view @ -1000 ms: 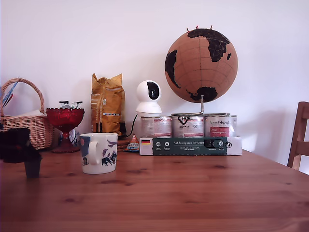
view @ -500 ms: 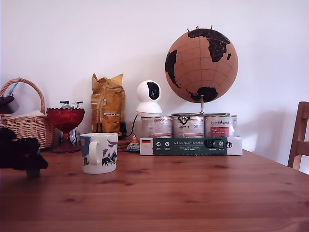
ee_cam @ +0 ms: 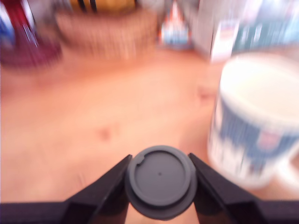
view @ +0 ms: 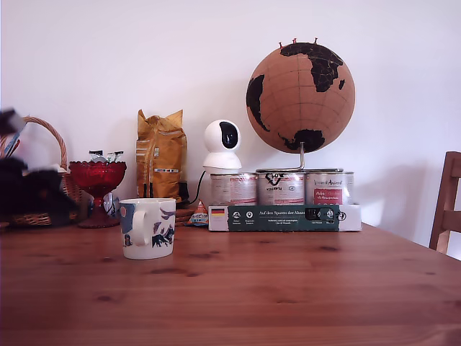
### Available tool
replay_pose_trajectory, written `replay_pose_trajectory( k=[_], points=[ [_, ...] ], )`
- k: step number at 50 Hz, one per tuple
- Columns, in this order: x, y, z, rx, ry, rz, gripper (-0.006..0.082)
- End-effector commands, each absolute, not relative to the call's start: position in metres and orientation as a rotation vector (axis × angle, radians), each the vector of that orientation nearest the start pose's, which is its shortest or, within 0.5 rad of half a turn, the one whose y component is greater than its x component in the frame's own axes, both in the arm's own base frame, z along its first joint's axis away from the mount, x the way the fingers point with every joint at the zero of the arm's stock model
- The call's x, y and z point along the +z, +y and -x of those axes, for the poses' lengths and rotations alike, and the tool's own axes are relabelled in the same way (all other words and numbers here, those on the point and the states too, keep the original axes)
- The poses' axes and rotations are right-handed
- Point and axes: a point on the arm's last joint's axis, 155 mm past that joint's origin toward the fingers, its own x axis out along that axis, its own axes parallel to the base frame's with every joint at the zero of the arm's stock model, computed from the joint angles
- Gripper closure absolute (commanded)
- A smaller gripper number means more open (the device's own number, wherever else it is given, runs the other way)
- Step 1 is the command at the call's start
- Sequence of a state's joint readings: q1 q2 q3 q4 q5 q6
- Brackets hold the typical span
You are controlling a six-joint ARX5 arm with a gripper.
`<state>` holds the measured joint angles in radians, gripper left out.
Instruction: Pick the grey coffee capsule and place it inside the blue coffee cup
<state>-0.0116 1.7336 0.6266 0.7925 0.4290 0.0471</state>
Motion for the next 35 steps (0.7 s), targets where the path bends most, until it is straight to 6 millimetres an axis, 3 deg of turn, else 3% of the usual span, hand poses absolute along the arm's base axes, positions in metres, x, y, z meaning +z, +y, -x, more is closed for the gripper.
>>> replay_pose_trajectory(
  k=[1, 9, 17, 25, 35],
  points=[
    [0.138, -0.087, -0.452, -0.466, 0.204, 0.025, 0.0606],
    [0.185, -0.113, -0.452, -0.538, 0.114, 0.027, 0.0606],
    [0.202, -0.154, -0.452, -0.625, 0.11, 0.019, 0.0605],
    [0.201, -0.179, -0.451, -0.657, 0.158, -0.012, 0.0605],
    [0.175, -0.182, -0.452, -0.645, 0.246, -0.028, 0.0605]
  ],
)
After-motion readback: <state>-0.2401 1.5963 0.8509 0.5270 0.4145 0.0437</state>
